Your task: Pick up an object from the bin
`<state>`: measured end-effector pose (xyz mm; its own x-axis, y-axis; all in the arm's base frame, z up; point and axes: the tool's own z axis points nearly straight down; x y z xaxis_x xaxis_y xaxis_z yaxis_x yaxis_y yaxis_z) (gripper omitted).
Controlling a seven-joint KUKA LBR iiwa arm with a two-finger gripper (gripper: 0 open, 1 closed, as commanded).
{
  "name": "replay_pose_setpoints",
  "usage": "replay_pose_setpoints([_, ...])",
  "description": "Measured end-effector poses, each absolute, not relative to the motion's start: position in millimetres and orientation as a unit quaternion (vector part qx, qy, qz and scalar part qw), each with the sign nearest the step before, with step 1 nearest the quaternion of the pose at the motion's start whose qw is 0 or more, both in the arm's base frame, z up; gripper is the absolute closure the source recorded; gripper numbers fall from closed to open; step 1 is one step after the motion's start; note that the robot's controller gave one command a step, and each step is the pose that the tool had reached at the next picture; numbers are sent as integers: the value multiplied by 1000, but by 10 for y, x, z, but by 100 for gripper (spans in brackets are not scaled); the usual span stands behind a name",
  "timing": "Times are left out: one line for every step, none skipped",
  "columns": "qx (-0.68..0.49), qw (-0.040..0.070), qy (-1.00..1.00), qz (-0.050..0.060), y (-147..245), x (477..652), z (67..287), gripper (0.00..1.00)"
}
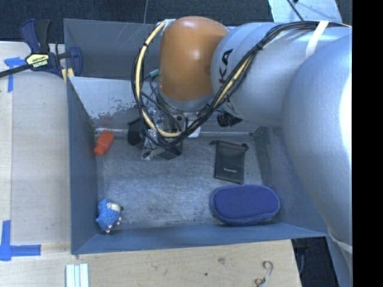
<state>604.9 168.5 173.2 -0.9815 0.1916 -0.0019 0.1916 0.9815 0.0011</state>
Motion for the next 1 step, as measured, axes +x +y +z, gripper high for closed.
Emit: replay_pose_setpoints([85, -1, 996, 0, 1757, 6001, 2061, 100])
